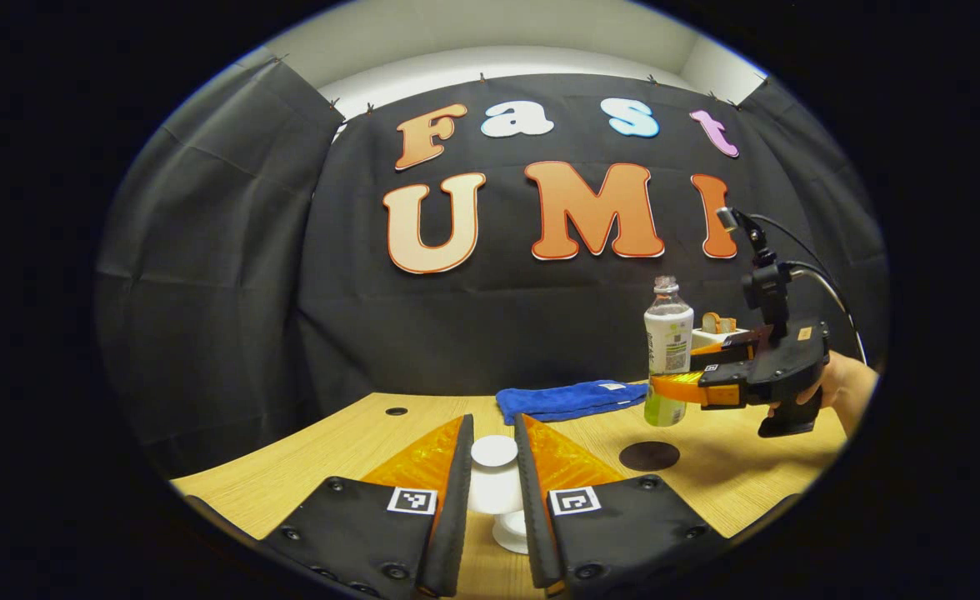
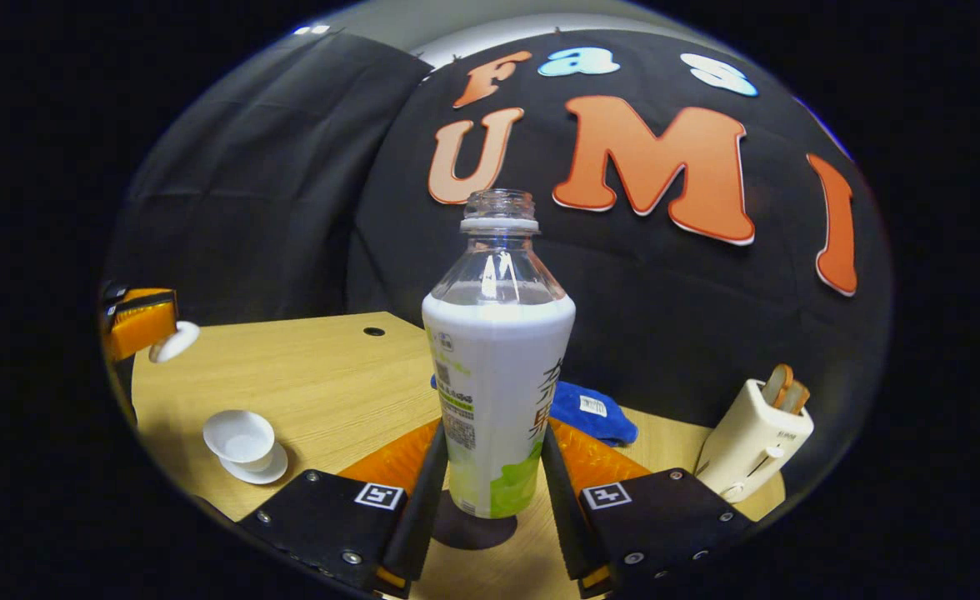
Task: Open the teacup lid with one hand, grasp the water bottle and pour water into the teacup with the other hand; after pouring, place the water bottle on the coaster and then close the teacup lid.
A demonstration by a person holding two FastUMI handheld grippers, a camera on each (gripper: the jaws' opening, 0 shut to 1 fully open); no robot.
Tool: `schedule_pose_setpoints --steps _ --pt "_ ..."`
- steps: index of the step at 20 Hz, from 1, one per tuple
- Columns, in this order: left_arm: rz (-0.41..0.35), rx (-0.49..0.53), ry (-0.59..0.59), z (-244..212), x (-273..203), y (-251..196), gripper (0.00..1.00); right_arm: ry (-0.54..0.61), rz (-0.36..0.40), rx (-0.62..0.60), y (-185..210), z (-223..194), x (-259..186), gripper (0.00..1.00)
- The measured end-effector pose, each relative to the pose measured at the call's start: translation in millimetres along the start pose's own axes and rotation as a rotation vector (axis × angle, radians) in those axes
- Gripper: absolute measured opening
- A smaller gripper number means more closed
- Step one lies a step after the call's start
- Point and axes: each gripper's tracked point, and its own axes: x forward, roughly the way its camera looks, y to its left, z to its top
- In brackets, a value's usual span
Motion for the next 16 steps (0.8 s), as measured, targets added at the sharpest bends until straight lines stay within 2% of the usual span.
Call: schedule_pose_setpoints --steps 5,6,8,13,16 --pt "0.013 0.001 0.021 -7 -1 1 0.33 0.083 0.021 0.098 2 -42 17 0.64" --pt "0.016 0.000 0.024 -9 0 2 0.35 0.092 0.031 0.098 4 -48 19 0.64" --pt "0.018 0.001 0.029 -10 -1 1 0.33 0.107 0.028 0.087 5 -58 21 0.64" --pt "0.014 0.005 0.035 -11 4 -2 0.35 0.100 0.037 0.125 6 -59 23 0.64" --pt "0.004 0.005 0.045 -16 12 -10 0.32 0.105 0.041 0.130 7 -59 20 0.67"
